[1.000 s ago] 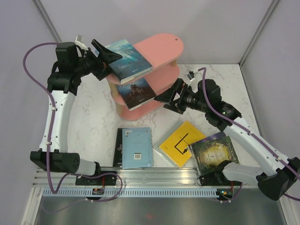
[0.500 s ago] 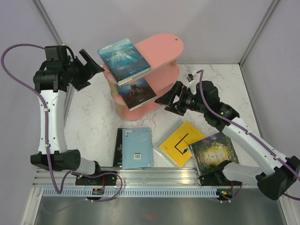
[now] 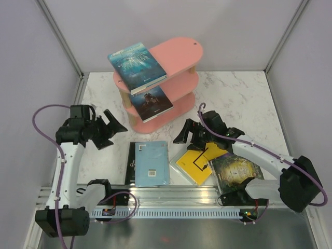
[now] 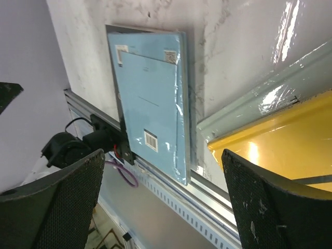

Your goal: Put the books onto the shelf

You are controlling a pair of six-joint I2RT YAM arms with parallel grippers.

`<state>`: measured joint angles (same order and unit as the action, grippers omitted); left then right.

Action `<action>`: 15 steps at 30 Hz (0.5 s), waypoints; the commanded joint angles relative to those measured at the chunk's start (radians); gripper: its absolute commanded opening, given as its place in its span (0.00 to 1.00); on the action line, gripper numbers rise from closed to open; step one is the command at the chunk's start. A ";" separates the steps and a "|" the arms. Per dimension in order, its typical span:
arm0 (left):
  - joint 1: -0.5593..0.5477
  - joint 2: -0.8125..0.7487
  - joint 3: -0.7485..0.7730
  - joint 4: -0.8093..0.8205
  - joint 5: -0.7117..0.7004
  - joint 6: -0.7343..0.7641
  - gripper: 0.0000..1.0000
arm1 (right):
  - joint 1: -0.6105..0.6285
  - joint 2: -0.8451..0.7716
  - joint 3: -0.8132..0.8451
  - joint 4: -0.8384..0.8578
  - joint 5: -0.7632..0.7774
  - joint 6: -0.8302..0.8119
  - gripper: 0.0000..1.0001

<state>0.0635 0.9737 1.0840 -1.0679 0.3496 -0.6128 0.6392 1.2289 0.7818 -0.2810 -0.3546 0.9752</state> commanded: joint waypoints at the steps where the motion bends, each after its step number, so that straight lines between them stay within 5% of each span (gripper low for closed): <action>1: -0.019 -0.036 -0.197 0.166 0.238 0.004 0.99 | 0.027 0.058 -0.032 0.141 -0.027 0.008 0.96; 9: -0.037 -0.063 -0.508 0.347 0.334 -0.021 0.98 | 0.088 0.267 -0.010 0.270 -0.052 -0.001 0.93; 15: -0.085 -0.001 -0.509 0.368 0.283 -0.070 0.98 | 0.125 0.371 0.011 0.301 -0.040 -0.018 0.92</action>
<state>0.0071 0.9451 0.5652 -0.7776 0.6151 -0.6399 0.7467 1.5669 0.7620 -0.0414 -0.3969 0.9794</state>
